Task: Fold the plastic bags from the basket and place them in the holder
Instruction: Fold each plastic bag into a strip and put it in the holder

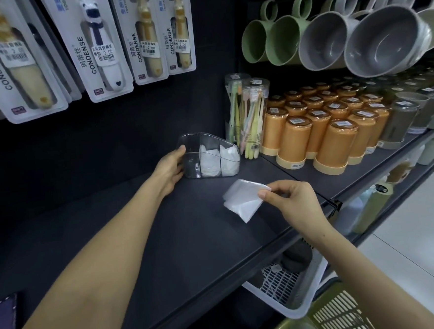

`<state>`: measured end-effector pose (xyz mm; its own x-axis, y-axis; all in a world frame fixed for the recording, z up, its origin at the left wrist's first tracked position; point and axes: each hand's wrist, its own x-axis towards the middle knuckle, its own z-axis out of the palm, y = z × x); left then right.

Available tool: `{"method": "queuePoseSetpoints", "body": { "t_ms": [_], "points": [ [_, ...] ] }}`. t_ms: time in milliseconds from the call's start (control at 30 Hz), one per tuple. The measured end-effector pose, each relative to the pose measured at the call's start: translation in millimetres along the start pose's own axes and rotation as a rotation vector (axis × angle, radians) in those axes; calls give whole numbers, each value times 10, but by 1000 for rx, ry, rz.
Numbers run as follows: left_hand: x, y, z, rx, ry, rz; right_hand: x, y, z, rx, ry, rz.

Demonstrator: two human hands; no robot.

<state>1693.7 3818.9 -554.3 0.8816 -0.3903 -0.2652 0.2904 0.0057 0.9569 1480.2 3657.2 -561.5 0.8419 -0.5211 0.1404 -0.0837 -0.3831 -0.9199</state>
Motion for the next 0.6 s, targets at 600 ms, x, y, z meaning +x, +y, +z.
{"method": "queuePoseSetpoints", "body": {
  "t_ms": [600],
  "points": [
    [-1276, -450, -128, 109, -24, 161, -187, -468, 79, 116, -129, 68]
  ]
}}
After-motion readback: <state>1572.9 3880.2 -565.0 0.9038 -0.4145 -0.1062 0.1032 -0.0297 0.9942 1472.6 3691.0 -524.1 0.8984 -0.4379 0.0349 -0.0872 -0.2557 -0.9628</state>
